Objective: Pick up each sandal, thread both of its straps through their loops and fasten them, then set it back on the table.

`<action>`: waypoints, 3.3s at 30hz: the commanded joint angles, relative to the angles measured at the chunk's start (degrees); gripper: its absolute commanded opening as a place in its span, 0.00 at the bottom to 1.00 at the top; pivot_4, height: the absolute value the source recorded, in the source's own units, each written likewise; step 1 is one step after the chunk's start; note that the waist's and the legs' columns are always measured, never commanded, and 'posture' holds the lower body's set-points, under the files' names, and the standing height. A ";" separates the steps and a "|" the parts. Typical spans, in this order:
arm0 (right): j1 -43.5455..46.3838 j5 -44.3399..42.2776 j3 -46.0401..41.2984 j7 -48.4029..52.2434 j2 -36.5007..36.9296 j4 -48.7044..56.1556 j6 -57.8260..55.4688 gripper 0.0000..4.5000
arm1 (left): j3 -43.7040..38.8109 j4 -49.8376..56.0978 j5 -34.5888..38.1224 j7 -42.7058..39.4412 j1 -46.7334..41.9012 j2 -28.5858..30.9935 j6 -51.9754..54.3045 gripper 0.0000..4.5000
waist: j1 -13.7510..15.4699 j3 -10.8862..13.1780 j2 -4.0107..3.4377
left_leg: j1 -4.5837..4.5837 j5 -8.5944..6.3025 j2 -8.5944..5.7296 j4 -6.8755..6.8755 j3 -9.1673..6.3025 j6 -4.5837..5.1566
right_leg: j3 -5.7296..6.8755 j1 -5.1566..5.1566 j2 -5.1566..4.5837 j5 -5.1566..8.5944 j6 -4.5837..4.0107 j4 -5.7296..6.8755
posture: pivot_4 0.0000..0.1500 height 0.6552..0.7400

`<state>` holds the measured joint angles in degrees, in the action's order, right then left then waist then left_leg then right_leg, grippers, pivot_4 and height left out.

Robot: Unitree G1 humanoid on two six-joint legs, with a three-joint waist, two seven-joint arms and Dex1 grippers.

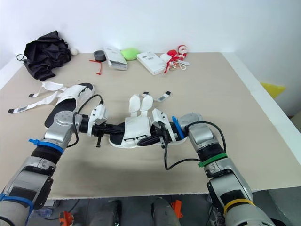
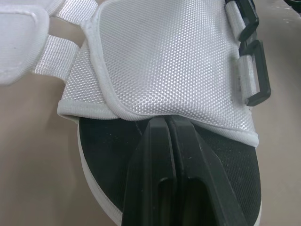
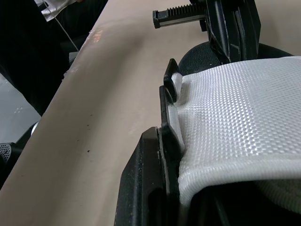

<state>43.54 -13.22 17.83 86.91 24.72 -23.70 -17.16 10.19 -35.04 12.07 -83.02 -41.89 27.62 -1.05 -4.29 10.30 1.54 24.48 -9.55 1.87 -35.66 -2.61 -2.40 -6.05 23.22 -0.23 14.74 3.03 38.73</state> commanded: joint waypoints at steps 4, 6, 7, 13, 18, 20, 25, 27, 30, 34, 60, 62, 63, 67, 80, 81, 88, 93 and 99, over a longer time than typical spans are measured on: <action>-0.27 -0.59 -0.57 0.45 0.35 1.75 -0.45 0.00 | 1.84 6.55 0.54 -2.99 4.20 0.51 5.26 0.02 | 0.00 0.00 0.00 | -0.03 0.00 0.00 0.00 -0.01 0.00 | 0.01 -0.01 0.00 0.04 -0.02 0.08 | 1.00 0.98; 0.18 -0.87 -0.90 0.05 -0.07 1.39 -0.80 0.00 | 2.17 8.30 0.48 -3.04 4.91 0.70 6.32 0.02 | 0.00 0.00 0.00 | -0.03 0.00 0.00 -0.01 -0.01 0.00 | 0.01 -0.01 0.00 0.04 -0.02 0.09 | 1.00 0.98; 0.27 -0.89 -0.92 -0.01 -0.16 1.33 -0.82 0.00 | 2.29 8.84 0.26 -2.86 5.20 0.77 6.46 0.02 | 0.00 0.00 0.00 | -0.03 0.00 0.00 -0.01 0.00 0.00 | 0.00 -0.01 0.00 0.04 -0.02 0.09 | 1.00 0.98; 0.12 -1.03 -0.89 0.00 -0.31 1.84 -0.96 0.00 | 1.96 6.52 -1.41 -1.07 5.80 0.63 4.76 0.02 | 0.01 0.00 0.00 | -0.05 0.00 0.00 -0.01 -0.01 0.00 | 0.01 -0.01 0.00 0.05 -0.03 0.10 | 1.00 0.98; -0.13 -1.26 -1.00 -0.15 -0.13 2.55 -1.36 0.00 | 2.31 1.37 -3.35 -0.39 6.57 1.09 1.24 0.02 | 0.01 -0.01 0.00 | -0.17 0.00 0.00 -0.02 0.00 0.00 | 0.01 -0.10 0.00 0.05 -0.04 0.14 | 1.00 0.98; -0.46 -1.40 -1.08 -0.23 0.11 3.04 -1.59 0.00 | 3.19 -1.36 -4.91 -0.01 6.99 1.50 -1.33 0.02 | 0.01 -0.02 0.00 | -0.21 0.00 0.00 -0.04 0.00 0.00 | 0.00 -0.12 0.00 0.04 -0.05 0.18 | 1.00 0.98; -1.07 -2.12 -1.53 0.12 0.99 4.06 -3.29 0.00 | 3.38 -5.22 -5.05 1.09 7.30 0.83 -3.71 0.02 | 0.01 -0.17 -0.12 | -0.30 0.00 -0.01 -0.07 0.00 0.00 | 0.00 -0.23 0.00 0.05 -0.06 0.22 | 1.00 0.98; -0.97 -2.79 -1.95 0.51 1.41 4.29 -4.77 0.18 | 3.31 -5.67 -4.78 1.24 7.52 0.44 -3.94 0.00 | 0.05 -0.21 -0.13 | -0.33 0.00 -0.02 -0.09 0.00 0.00 | 0.01 -0.26 0.00 0.06 -0.06 0.22 | 1.00 0.98; -1.18 -3.56 -2.03 1.27 2.18 5.21 -6.01 0.43 | 3.00 -5.68 -4.23 1.37 7.78 0.05 -3.68 0.00 | 0.04 -0.41 -0.23 | -0.45 0.00 -0.02 -0.09 -0.01 0.00 | 0.00 -0.37 0.00 0.06 -0.06 0.22 | 1.00 0.98; -2.64 -5.18 -2.96 2.85 5.48 7.53 -7.64 0.79 | 2.66 -5.21 -3.76 1.80 8.13 -0.55 -3.30 0.00 | 0.00 -0.51 -0.28 | -0.72 0.00 -0.01 -0.08 -0.01 0.00 | -0.01 -0.60 0.01 0.08 -0.13 0.23 | 1.00 0.98; 18.85 -4.35 -10.44 -14.21 -0.40 -24.42 -22.11 0.99 | 2.60 -4.23 -4.32 1.05 8.58 -1.82 -3.65 0.00 | 0.10 -0.68 -0.50 | -1.05 -0.02 -0.23 0.16 0.01 -0.01 | -0.20 -0.90 -0.12 0.33 -0.11 0.20 | 1.00 0.98; 20.18 -4.09 -11.09 -13.95 -1.43 -26.74 -21.23 0.99 | 2.53 -3.58 -4.17 0.99 8.89 -1.66 -3.10 0.00 | -0.01 -0.69 -0.50 | -1.08 -0.02 -0.23 0.16 0.01 -0.01 | -0.20 -0.90 -0.11 0.33 -0.12 0.20 | 1.00 0.98; 21.02 -4.26 -11.68 -13.92 -2.03 -27.99 -20.95 0.99 | 2.51 -3.22 -4.07 0.96 9.05 -1.57 -2.77 0.00 | -0.05 -0.69 -0.51 | -1.09 -0.02 -0.23 0.17 0.00 -0.01 | -0.20 -0.91 -0.10 0.32 -0.12 0.20 | 1.00 0.98; 25.23 -5.80 -15.95 -15.86 -5.42 -34.01 -19.76 0.99 | 2.42 -1.21 -3.71 0.97 9.92 -1.22 -1.42 0.00 | -0.22 -0.69 -0.52 | -1.11 -0.02 -0.22 0.18 0.00 -0.01 | -0.20 -0.91 -0.10 0.32 -0.14 0.21 | 1.00 0.98; 29.75 -4.79 -23.66 -23.09 -11.50 -44.77 -12.73 0.99 | 1.95 2.01 -3.45 1.57 11.20 -0.16 0.21 0.00 | -0.28 -0.69 -0.52 | -1.09 -0.14 -0.21 0.33 -0.02 0.03 | -0.18 -0.88 -0.09 0.49 -0.13 0.20 | 1.00 0.98; 30.02 -4.95 -24.18 -23.48 -11.73 -45.08 -12.30 0.99 | 1.91 2.27 -3.41 1.63 11.40 -0.07 0.31 0.00 | -0.28 -0.69 -0.52 | -1.10 -0.15 -0.21 0.33 -0.02 0.03 | -0.18 -0.88 -0.09 0.49 -0.13 0.20 | 1.00 0.98; 32.76 -6.79 -30.37 -29.42 -12.71 -47.70 -9.63 0.99 | 1.77 4.06 -3.13 2.08 12.74 0.29 1.26 0.00 | -0.50 -0.68 -0.54 | -1.10 -0.18 -0.19 0.37 -0.02 0.02 | -0.18 -0.85 -0.08 0.53 -0.16 0.19 | 1.00 0.98; 33.44 -6.21 -32.29 -31.70 -13.13 -48.74 -8.57 0.99 | 1.77 5.05 -2.91 2.53 13.41 0.43 1.78 0.00 | -0.57 -0.68 -0.53 | -1.11 -0.21 -0.19 0.40 -0.02 0.03 | -0.18 -0.86 -0.08 0.59 -0.18 0.19 | 1.00 0.98; 33.16 -5.49 -33.15 -33.64 -13.52 -49.24 -6.89 0.72 | 1.84 6.08 -2.66 2.98 14.19 0.63 2.13 0.00 | -0.62 -0.68 -0.54 | -1.10 -0.26 -0.20 0.41 -0.01 0.03 | -0.19 -0.85 -0.08 0.65 -0.18 0.19 | 1.00 0.98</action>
<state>74.99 -18.25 -13.92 53.42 11.34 -73.50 -25.18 8.58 -26.04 12.48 -79.67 -31.33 27.71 -1.36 -4.91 9.62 1.00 23.38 -9.82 1.67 -35.24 -2.62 -2.37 -6.24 22.37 -0.31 15.40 2.85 38.91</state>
